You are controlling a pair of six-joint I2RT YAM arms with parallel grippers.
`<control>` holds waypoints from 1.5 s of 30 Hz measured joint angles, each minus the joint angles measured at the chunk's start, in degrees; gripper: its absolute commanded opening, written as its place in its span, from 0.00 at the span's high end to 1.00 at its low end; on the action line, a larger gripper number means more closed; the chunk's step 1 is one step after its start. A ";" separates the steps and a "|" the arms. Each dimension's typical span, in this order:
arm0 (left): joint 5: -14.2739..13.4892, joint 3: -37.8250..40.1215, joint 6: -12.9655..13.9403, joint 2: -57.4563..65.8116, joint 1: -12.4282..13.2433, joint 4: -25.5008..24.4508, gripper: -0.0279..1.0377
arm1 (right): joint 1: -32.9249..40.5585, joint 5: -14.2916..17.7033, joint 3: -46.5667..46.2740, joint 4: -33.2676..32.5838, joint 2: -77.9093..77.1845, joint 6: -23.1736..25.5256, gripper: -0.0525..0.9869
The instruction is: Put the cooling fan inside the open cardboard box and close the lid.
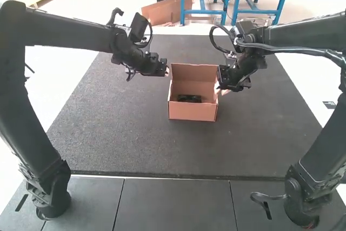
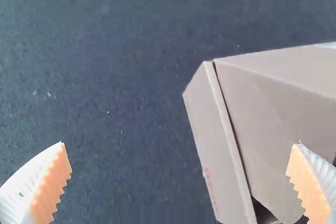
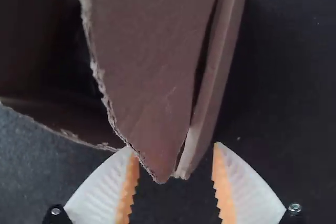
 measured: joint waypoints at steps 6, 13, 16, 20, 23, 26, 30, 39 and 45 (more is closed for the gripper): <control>-4.68 0.98 0.81 -2.78 0.00 4.94 0.06 | -0.07 -0.24 1.25 -0.17 -2.69 0.00 0.06; -8.39 8.48 1.33 -0.35 -1.09 6.38 0.06 | -5.88 1.01 1.68 4.70 -12.37 0.04 0.06; -8.87 11.58 1.49 2.60 -3.06 6.49 0.06 | -9.90 4.48 -1.25 12.15 -15.98 -0.02 0.06; -9.01 14.27 1.53 6.47 -5.33 6.25 0.06 | -13.31 7.37 -5.40 15.30 -18.16 -0.94 0.06; -9.03 16.04 1.68 9.14 -5.90 5.73 0.06 | -14.32 8.02 -7.21 14.93 -18.08 -1.92 0.06; -9.11 17.25 1.70 11.34 -5.90 4.87 0.06 | -14.40 7.93 -7.63 13.75 -18.08 -3.26 0.07; -9.22 18.71 1.84 13.97 -5.90 3.85 0.06 | -14.82 7.34 -7.58 12.09 -18.10 -5.05 0.07; -9.14 20.52 2.34 17.27 -7.78 -0.28 0.06 | -17.42 4.26 -7.52 9.88 -18.08 -6.69 0.07; -8.72 20.85 2.32 17.27 -10.82 -3.61 0.06 | -17.64 3.80 -7.50 9.77 -17.97 -7.48 0.07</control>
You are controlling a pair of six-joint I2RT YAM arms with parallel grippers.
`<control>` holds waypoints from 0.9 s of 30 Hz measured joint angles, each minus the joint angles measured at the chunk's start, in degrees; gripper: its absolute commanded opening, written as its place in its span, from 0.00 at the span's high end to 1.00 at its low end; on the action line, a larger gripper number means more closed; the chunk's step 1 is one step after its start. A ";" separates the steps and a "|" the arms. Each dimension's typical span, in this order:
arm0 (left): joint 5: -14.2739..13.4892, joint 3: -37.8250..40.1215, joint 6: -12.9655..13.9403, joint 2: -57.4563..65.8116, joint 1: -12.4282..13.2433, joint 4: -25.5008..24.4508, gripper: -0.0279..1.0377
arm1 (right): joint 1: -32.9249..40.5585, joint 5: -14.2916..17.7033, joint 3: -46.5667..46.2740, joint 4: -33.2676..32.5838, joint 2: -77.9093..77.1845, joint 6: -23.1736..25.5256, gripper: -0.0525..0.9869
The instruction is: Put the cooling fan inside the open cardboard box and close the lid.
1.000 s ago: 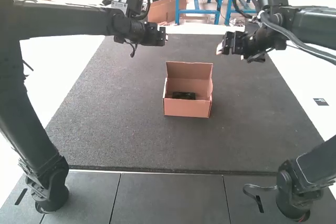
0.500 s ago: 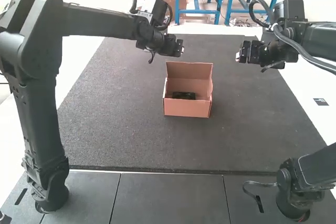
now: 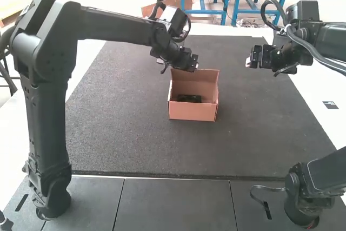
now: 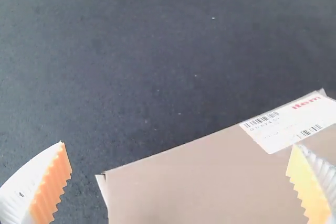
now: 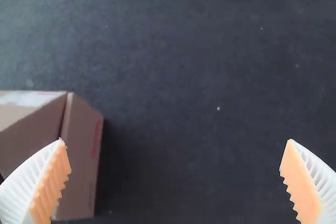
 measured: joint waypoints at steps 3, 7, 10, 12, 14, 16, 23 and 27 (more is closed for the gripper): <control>0.22 -0.02 -0.02 0.00 -1.01 -1.53 0.06 | 0.02 0.00 0.22 -0.55 0.55 -0.20 0.07; 0.42 -0.61 -0.02 -0.02 -1.70 -1.49 0.06 | 0.02 -0.02 0.44 -0.74 1.14 -0.28 0.07; 0.46 -2.86 -0.24 -0.02 -1.84 -1.49 0.06 | 0.02 -0.02 0.44 -0.74 1.14 -0.31 0.07; 0.48 -4.83 -0.28 -0.02 -1.84 -1.46 0.06 | 0.00 -0.02 0.42 -0.90 1.14 -0.33 0.07; 0.48 -6.45 -0.42 0.00 -1.84 -0.94 0.06 | 0.02 -0.09 0.42 -1.31 1.14 -0.31 0.07; 0.50 -7.61 -0.46 -0.02 -1.84 -0.20 0.06 | 0.02 -0.37 0.44 -1.40 1.14 -0.31 0.07; 0.59 -9.97 -0.48 0.04 -1.84 2.89 0.06 | 0.02 -0.94 0.42 -1.81 1.14 -0.28 0.07; 0.50 -10.60 -0.46 0.42 -1.84 4.11 0.06 | 0.00 -1.09 0.42 -2.05 1.14 -0.28 0.07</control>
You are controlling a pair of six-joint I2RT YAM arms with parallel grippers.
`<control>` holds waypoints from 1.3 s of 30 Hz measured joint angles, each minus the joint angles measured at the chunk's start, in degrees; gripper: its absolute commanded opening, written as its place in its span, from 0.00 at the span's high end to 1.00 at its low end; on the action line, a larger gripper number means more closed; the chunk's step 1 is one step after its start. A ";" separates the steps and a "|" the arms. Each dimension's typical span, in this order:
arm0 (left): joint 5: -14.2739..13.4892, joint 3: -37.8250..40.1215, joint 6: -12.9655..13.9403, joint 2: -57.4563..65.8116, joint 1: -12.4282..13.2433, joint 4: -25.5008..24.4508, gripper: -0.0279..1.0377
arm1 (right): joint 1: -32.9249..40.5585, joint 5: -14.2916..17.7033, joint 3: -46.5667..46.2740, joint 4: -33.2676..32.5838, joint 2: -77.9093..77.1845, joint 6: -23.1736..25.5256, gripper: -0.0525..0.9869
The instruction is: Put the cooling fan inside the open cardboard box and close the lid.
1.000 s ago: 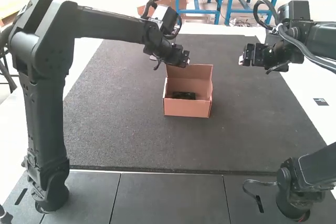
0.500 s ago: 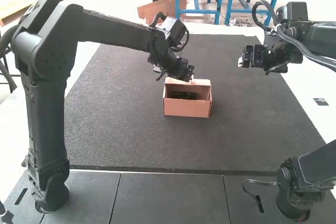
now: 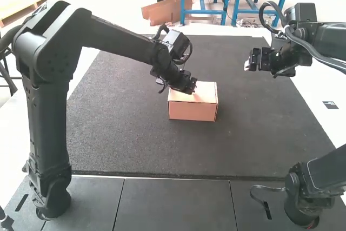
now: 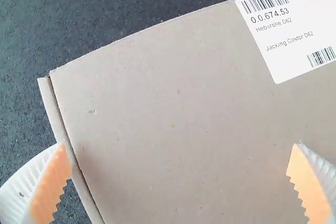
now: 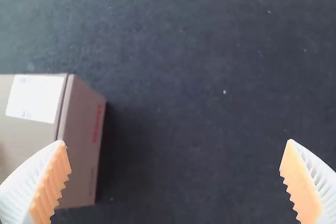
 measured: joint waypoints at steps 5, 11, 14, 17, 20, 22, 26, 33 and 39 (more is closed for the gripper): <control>-0.15 -0.04 0.02 0.11 0.00 0.31 0.06 | 0.00 -0.02 0.00 -0.22 0.00 0.00 0.07; -0.39 2.78 0.07 -0.44 0.00 -5.14 0.06 | 0.02 -0.02 0.02 -0.20 0.00 0.02 0.07; -0.37 5.07 0.04 -3.72 0.17 -6.01 0.06 | 0.02 -0.48 0.02 0.42 -0.04 0.07 0.07; -0.31 7.19 0.04 -10.08 0.85 -5.01 0.06 | 0.02 -1.66 0.00 3.45 -0.42 0.20 0.07; -0.44 7.78 0.07 -16.90 1.99 -2.86 0.06 | 0.02 -2.84 -0.17 7.98 -1.92 0.52 0.07; -1.46 7.32 0.04 -20.44 2.58 -0.68 0.06 | 0.02 -3.45 -0.94 11.47 -4.09 0.68 0.07; -2.60 3.96 0.24 -25.14 3.08 2.51 0.06 | 0.02 -4.15 -3.74 16.55 -9.46 0.92 0.07; -3.41 -7.91 1.36 -34.95 7.04 10.56 0.06 | 0.02 -3.65 -10.97 26.01 -18.51 1.18 0.07; -5.05 -23.28 3.32 -49.79 7.56 25.40 0.06 | 0.02 -0.98 -18.95 29.83 -26.73 2.32 0.07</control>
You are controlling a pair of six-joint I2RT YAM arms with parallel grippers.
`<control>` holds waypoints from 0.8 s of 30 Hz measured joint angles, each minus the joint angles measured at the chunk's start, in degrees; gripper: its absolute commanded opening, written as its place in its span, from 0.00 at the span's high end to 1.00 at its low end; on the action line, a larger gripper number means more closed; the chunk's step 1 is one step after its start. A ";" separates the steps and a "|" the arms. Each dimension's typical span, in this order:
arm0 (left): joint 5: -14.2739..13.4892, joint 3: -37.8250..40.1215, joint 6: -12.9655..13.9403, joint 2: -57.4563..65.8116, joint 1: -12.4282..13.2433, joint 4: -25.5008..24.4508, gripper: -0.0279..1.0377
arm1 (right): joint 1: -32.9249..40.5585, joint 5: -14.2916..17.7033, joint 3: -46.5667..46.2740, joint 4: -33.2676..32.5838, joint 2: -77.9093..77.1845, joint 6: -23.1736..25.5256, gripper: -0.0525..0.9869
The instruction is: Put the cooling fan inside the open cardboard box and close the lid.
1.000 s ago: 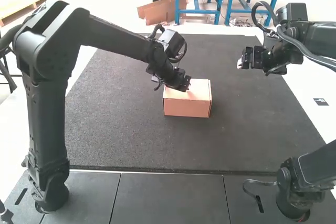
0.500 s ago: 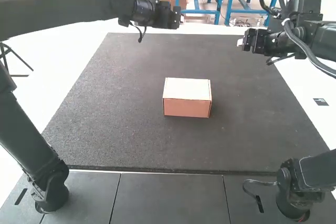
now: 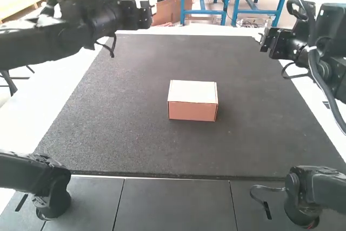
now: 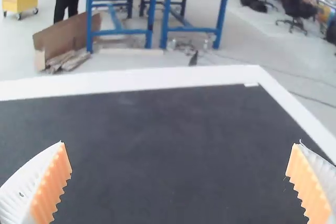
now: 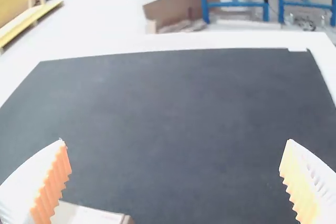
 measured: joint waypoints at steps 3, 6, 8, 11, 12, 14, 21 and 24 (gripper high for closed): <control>-1.62 -9.46 0.46 -8.48 0.07 7.54 0.07 | -0.02 1.66 -4.98 2.67 -4.22 0.63 0.07; -2.89 -18.12 0.79 -16.46 0.11 11.08 0.07 | 0.00 2.84 -9.53 4.68 -8.98 0.92 0.07; -3.23 -23.26 0.90 -21.31 0.11 11.96 0.07 | -0.02 3.72 -12.20 6.32 -11.78 1.03 0.07; -3.28 -28.83 1.16 -27.67 0.11 13.16 0.07 | -0.02 4.92 -15.96 8.81 -15.50 1.09 0.07; -3.28 -30.25 1.22 -29.16 0.11 13.27 0.07 | -0.02 5.18 -16.98 9.09 -16.59 1.09 0.07; -3.26 -32.83 1.31 -31.43 0.11 13.27 0.07 | -0.02 5.64 -19.06 9.70 -18.82 0.98 0.07; -3.26 -41.90 2.21 -39.36 0.11 14.14 0.07 | -0.02 6.34 -26.53 10.82 -28.89 -0.11 0.07; -3.26 -45.22 2.43 -42.45 0.11 14.51 0.08 | -0.02 6.47 -29.77 10.67 -33.51 -0.63 0.07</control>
